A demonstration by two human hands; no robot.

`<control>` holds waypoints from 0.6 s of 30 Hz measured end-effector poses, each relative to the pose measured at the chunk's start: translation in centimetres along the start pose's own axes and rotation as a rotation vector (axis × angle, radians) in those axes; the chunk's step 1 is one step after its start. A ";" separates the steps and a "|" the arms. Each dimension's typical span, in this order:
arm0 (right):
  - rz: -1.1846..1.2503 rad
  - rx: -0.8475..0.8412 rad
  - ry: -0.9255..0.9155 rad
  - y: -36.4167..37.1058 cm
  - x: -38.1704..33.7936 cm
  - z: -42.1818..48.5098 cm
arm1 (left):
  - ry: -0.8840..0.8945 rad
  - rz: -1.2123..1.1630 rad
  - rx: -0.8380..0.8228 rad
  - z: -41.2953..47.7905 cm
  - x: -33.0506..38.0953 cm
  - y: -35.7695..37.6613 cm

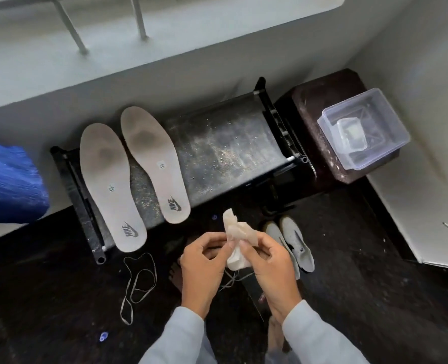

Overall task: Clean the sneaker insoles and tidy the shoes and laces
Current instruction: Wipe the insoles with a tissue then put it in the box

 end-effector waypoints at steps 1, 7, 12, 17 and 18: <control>-0.009 0.002 -0.007 -0.5 0.1 -0.2 | 0.005 0.007 0.008 -0.3 0.0 0.6; 0.049 0.158 -0.004 -7.7 0.7 0.9 | 0.042 0.010 0.008 -1.6 -0.2 8.6; 0.057 0.236 -0.082 -18.6 0.0 5.2 | 0.090 -0.067 0.016 -1.1 -0.5 20.4; -0.013 0.357 -0.243 -29.9 -1.8 14.9 | 0.152 -0.166 0.055 1.6 -0.3 31.9; -0.042 0.380 -0.261 -31.5 -2.2 17.0 | 0.165 -0.175 0.060 2.5 -0.1 33.8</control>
Point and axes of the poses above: each hand's wrist, its own z-axis towards the middle knuckle, its own y-axis out of the palm, x = y × z, the point moved 3 cm from there along z, towards the middle knuckle, and after that the axes turned 6 degrees about -z, right-handed, at the moved point
